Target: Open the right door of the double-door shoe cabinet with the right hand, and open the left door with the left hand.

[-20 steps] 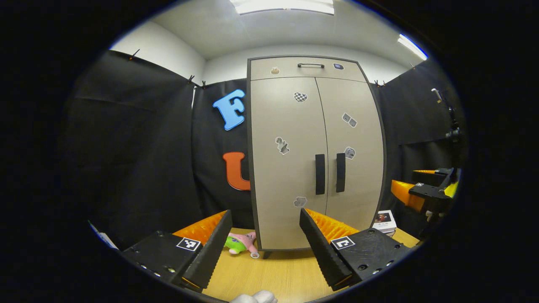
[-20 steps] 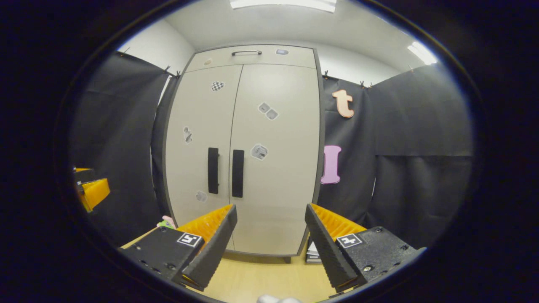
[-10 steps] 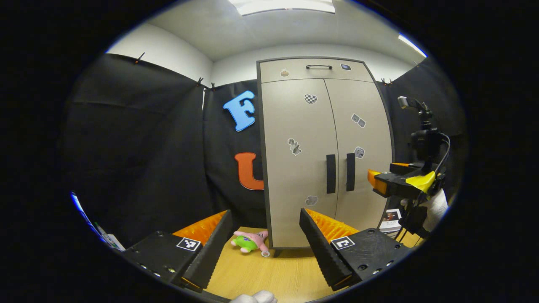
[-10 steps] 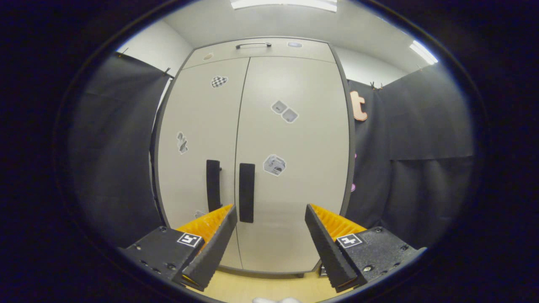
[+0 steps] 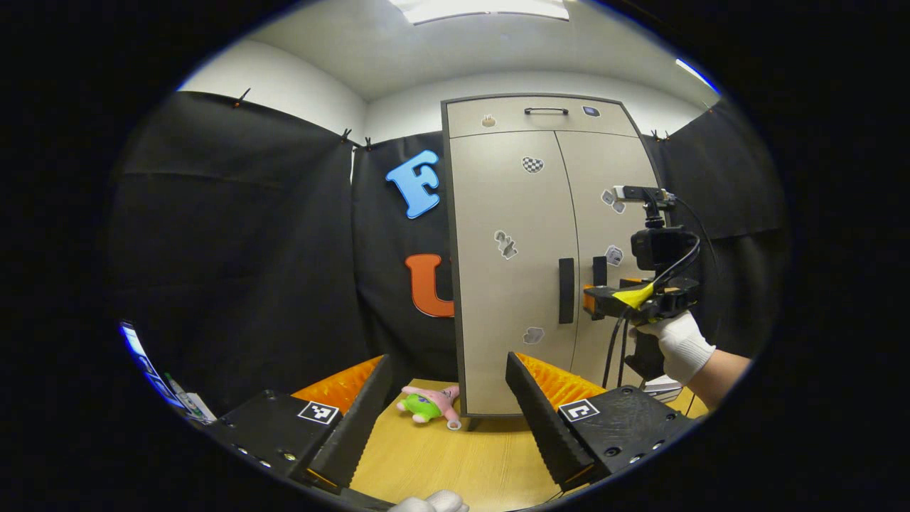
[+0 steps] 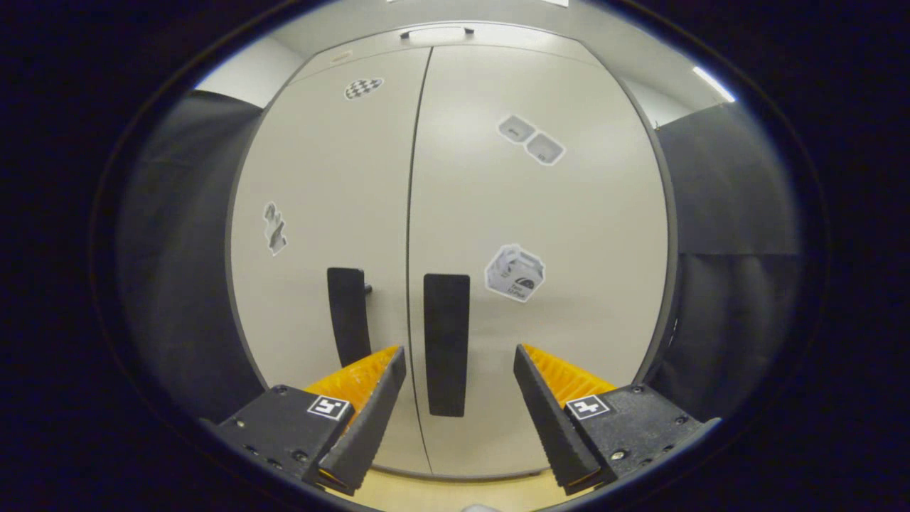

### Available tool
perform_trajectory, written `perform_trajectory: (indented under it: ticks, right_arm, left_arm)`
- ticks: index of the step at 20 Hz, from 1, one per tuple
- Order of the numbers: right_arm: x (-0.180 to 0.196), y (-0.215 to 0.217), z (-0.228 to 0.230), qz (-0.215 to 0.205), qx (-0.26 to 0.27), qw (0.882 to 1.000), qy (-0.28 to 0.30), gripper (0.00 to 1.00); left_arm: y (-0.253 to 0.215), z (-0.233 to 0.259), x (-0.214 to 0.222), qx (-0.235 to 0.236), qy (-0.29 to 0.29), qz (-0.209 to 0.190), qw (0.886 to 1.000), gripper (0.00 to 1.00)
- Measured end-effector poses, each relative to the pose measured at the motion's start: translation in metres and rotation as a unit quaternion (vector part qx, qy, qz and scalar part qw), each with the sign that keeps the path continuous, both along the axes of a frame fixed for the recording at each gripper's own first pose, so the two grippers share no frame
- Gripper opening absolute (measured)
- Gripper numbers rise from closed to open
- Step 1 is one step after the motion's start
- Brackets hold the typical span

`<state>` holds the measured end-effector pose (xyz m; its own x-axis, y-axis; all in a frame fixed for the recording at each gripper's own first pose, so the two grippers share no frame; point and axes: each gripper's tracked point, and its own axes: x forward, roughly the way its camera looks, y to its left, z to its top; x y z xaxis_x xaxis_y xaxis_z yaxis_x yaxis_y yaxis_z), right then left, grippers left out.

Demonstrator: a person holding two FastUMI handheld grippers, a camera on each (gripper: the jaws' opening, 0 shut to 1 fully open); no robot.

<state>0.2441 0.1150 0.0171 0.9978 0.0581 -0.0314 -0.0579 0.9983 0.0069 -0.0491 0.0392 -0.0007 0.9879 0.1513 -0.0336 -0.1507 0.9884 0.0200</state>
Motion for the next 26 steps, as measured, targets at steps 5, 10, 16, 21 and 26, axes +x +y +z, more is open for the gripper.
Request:
perform_trajectory:
  ticks: [5,10,16,21,26]
  right_arm:
    - [0.019,0.003,-0.008,-0.009,0.020,0.999,0.024,0.80]
    - [0.023,0.008,-0.012,-0.008,0.013,1.000,0.025,0.42]
    - [0.020,0.008,-0.013,0.010,-0.007,1.000,0.024,0.22]
    - [0.005,0.007,-0.015,0.026,-0.010,0.999,0.028,0.20]
    - [-0.027,-0.005,-0.016,0.031,-0.016,0.999,0.027,0.20]
  left_arm:
    - [0.002,0.003,-0.001,-0.004,-0.001,0.005,1.000,0.96]
    - [0.005,0.004,-0.002,-0.004,-0.003,0.006,1.000,0.96]
    - [0.001,0.003,-0.004,-0.011,-0.007,-0.005,1.000,0.96]
    - [0.000,0.005,-0.012,-0.012,-0.013,-0.010,1.000,0.96]
    - [0.000,0.003,-0.019,-0.017,-0.016,-0.014,1.000,0.96]
